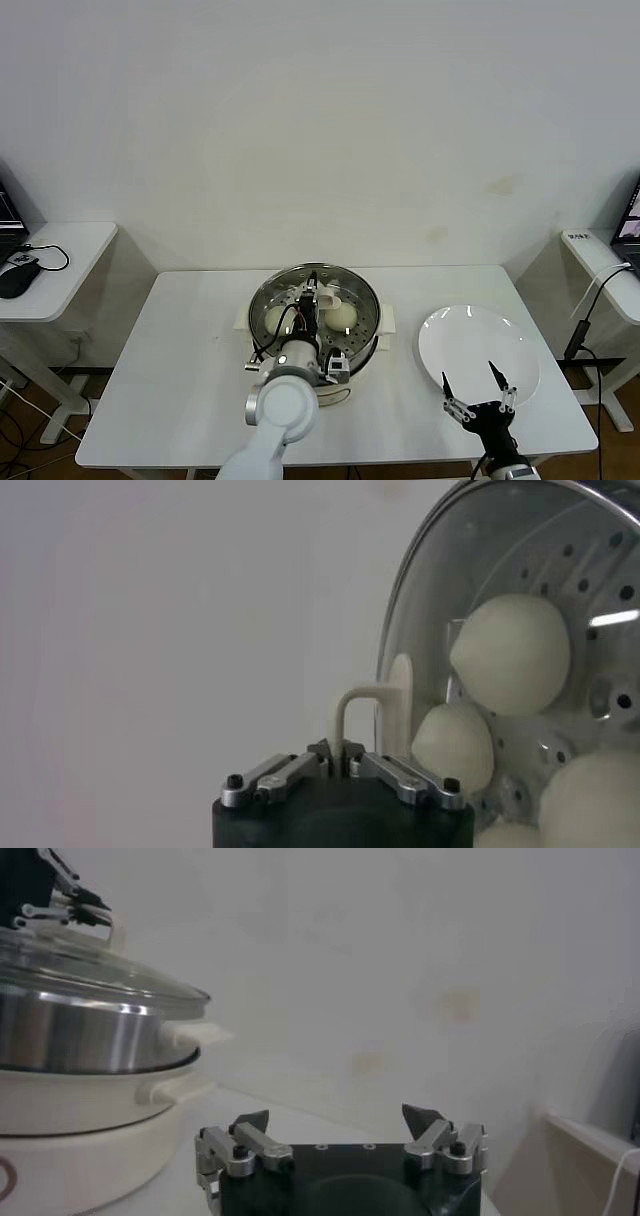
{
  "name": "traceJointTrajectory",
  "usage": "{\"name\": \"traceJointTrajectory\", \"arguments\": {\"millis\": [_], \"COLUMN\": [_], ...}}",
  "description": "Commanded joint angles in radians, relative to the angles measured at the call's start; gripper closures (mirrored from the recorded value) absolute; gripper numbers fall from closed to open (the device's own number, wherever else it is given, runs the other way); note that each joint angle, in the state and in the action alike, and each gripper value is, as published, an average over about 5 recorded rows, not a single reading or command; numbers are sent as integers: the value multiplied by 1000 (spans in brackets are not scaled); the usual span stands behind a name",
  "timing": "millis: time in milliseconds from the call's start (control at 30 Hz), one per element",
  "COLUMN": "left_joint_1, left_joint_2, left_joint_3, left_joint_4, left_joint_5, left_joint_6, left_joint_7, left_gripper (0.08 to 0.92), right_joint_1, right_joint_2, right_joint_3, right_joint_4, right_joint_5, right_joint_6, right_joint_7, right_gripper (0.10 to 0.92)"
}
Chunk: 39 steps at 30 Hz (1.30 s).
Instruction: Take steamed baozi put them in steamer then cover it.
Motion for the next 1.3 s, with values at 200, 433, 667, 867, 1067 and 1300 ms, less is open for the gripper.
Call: {"name": "traceJointTrajectory", "arguments": {"millis": [200, 433, 667, 867, 1067, 1300], "left_joint_1": [68, 177, 353, 485, 588, 745], "left_joint_2": [27, 83, 176, 187, 223, 238], "left_joint_3": [7, 9, -30, -135, -342, -481], "left_joint_4": [-108, -248, -448, -498, -457, -394], "left_joint_5": [-10, -54, -289, -1015, -1577, -1759], "left_joint_6": [-5, -30, -105, -265, -375, -451], "left_joint_7": [-10, -42, -155, -453, -654, -637], "left_gripper": [497, 289, 180, 177, 177, 177], "right_joint_1": [-3, -11, -22, -32, -31, -96], "right_joint_2": [1, -1, -9, -35, -47, -83], "right_joint_3": [-5, -9, -17, -25, -57, -87], "right_joint_4": [6, 12, 17, 14, -7, 13], "right_joint_5": [-7, -9, -5, 29, 59, 136], "right_joint_6": [-1, 0, 1, 0, -7, -19], "right_joint_7": [-1, -1, -1, -5, -7, 6], "right_gripper": [202, 203, 203, 203, 202, 202]}}
